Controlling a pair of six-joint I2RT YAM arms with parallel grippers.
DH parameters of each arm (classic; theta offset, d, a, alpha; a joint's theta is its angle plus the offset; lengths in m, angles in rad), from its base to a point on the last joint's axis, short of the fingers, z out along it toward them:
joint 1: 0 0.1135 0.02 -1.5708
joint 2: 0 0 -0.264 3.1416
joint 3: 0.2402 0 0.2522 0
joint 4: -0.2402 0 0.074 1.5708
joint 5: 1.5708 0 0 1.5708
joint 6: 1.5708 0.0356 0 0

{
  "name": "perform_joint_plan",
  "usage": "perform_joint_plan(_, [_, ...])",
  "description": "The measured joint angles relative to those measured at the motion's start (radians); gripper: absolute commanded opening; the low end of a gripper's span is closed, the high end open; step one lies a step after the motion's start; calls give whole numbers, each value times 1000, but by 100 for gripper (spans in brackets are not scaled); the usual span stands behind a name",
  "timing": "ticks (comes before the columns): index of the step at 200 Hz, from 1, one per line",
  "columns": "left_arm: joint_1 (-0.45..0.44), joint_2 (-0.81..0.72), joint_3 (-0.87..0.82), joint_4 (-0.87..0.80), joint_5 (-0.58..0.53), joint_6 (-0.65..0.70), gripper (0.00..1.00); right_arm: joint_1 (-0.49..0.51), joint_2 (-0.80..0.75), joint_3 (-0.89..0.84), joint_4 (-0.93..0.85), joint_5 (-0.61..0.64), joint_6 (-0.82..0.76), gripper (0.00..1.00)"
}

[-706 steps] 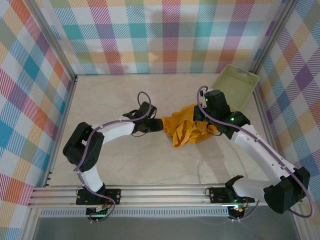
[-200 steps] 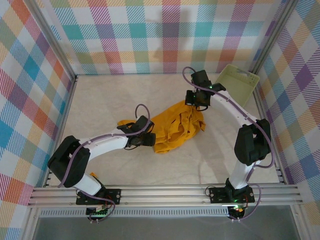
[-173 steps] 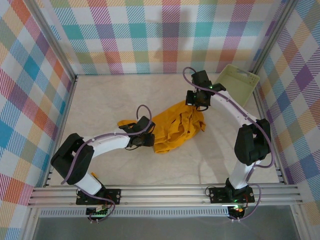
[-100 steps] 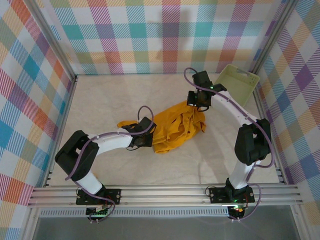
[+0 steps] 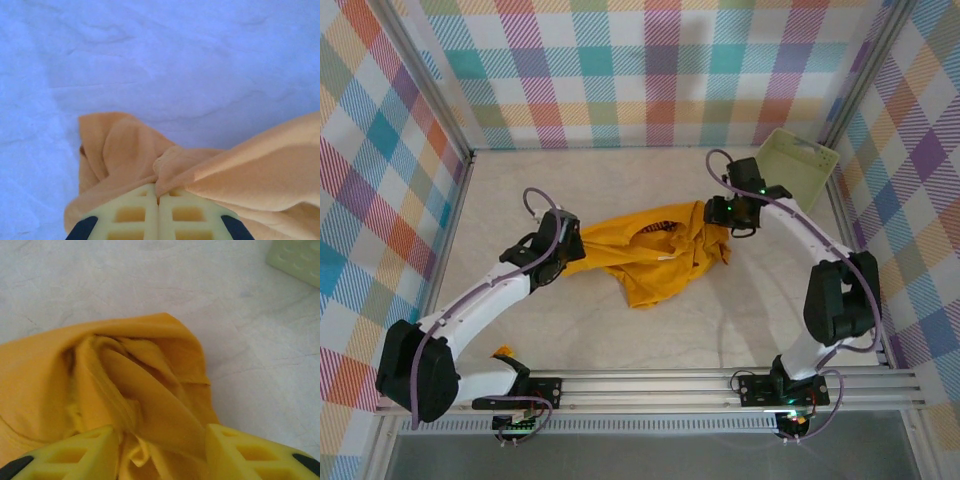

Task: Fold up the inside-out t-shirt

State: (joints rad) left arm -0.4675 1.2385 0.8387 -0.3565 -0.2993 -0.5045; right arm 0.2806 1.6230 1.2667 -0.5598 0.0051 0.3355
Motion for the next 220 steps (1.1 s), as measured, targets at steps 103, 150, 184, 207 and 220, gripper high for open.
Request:
perform_joint_plan(103, [19, 34, -31, -13, 48, 0, 0, -38, 37, -45, 136, -147, -37, 55])
perform_joint_plan(150, [20, 35, -31, -11, 53, 0, 0, -25, 142, 18, 137, -174, -51, 23])
perform_joint_plan(184, [36, 33, -21, -33, 55, 0, 0, -5, 139, 52, 124, -100, -59, 0])
perform_joint_plan(207, [72, -28, 8, -80, 55, 0, 0, 0, 44, 50, 76, 3, -60, 0])
perform_joint_plan(220, [97, -107, 43, -110, 51, 1, 0, 3, -63, 50, 55, 61, -60, 0])
